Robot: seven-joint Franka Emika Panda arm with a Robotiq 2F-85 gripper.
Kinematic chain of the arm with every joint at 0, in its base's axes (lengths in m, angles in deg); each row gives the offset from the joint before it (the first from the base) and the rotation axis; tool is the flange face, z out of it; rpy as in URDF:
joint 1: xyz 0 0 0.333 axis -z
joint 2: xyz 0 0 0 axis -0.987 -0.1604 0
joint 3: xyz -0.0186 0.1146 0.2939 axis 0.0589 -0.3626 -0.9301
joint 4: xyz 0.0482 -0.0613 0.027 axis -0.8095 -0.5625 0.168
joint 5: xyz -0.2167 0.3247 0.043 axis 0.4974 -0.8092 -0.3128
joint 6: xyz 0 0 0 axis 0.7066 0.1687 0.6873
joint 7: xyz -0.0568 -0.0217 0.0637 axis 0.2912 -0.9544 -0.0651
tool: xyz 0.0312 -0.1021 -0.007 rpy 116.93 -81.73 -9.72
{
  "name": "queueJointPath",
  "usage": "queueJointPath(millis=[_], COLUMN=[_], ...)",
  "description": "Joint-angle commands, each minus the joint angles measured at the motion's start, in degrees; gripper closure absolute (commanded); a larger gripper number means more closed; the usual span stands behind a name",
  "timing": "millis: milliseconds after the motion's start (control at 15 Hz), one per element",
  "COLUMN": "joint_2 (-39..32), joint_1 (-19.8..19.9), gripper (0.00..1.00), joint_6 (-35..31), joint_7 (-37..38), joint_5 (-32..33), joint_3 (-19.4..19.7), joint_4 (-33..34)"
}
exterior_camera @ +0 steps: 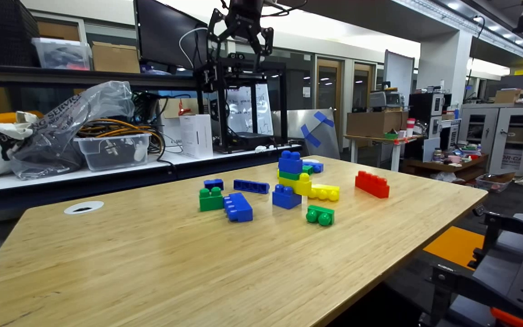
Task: Move the leftmost green building block and stack it on the centre building blocks
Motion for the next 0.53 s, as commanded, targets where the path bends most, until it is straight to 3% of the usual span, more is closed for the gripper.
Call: queueJointPath(millis=[0,267,333,467], joint_2=[-8.6,-17.8,-14.8,-17.6], joint_1=[-1.7,-3.2,-2.9,-3.5], gripper=[0.0,0.0,0.0,0.0], joint_6=[0.7,3.2,0.1,0.3], joint_7=[1.1,0.1,-0.3,-0.3], joint_5=[2.9,4.2,2.9,3.1], joint_3=[1.9,2.9,2.9,3.1], joint_4=[7.6,15.2,10.7,13.3])
